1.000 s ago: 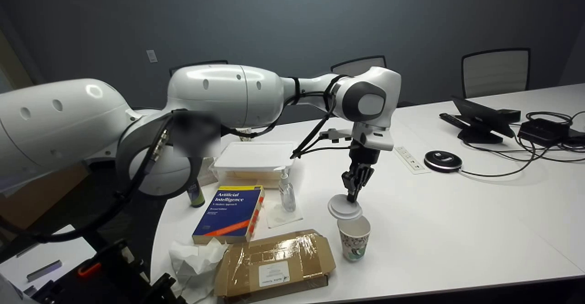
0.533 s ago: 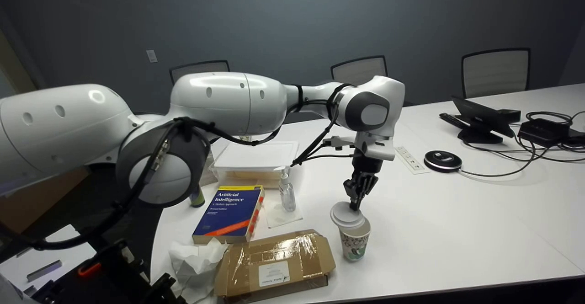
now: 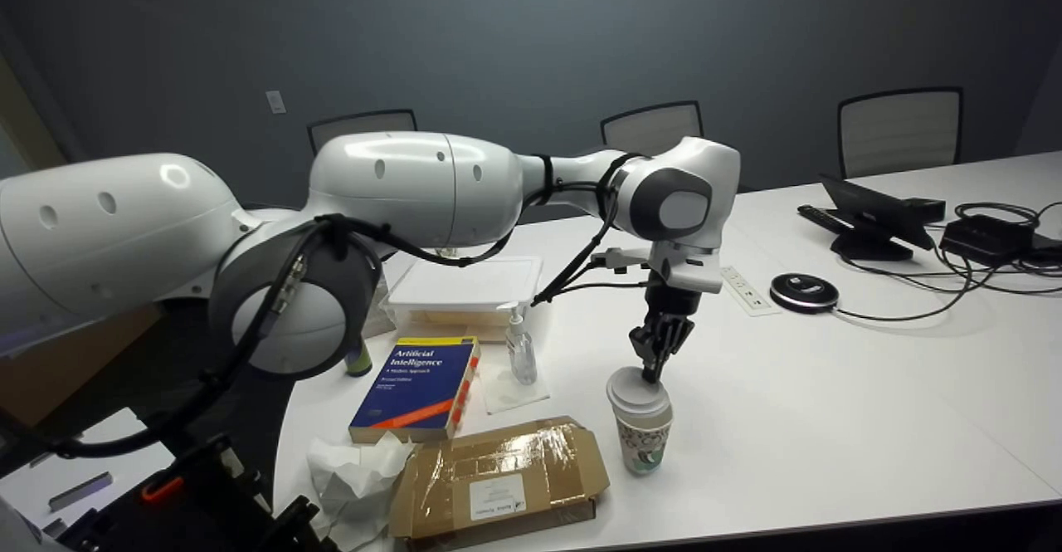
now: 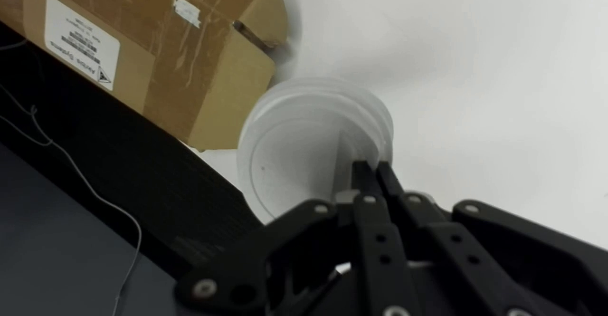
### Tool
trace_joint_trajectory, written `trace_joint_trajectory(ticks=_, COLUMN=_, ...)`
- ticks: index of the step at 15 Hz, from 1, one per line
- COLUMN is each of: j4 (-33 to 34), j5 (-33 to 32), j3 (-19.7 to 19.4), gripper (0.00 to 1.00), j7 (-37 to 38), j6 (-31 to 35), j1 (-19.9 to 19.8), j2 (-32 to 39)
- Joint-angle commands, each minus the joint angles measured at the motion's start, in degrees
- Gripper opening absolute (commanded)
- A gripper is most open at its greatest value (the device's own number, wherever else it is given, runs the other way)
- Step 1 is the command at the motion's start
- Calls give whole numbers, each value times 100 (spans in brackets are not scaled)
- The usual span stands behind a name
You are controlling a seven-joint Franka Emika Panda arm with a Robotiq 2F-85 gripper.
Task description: Put the white lid on the cup next to it
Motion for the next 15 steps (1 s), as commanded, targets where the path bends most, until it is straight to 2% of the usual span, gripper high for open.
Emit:
trace_joint_trajectory(ticks=1, j4=120, j5=-26, j3=32, gripper=1, j7=187, j6=55, j1=-48, j2=38)
trace_joint_trajectory(ticks=15, j4=6, j5=-22, j3=51, gripper=1, j7=157, j6=153, j1=-95, j2=4)
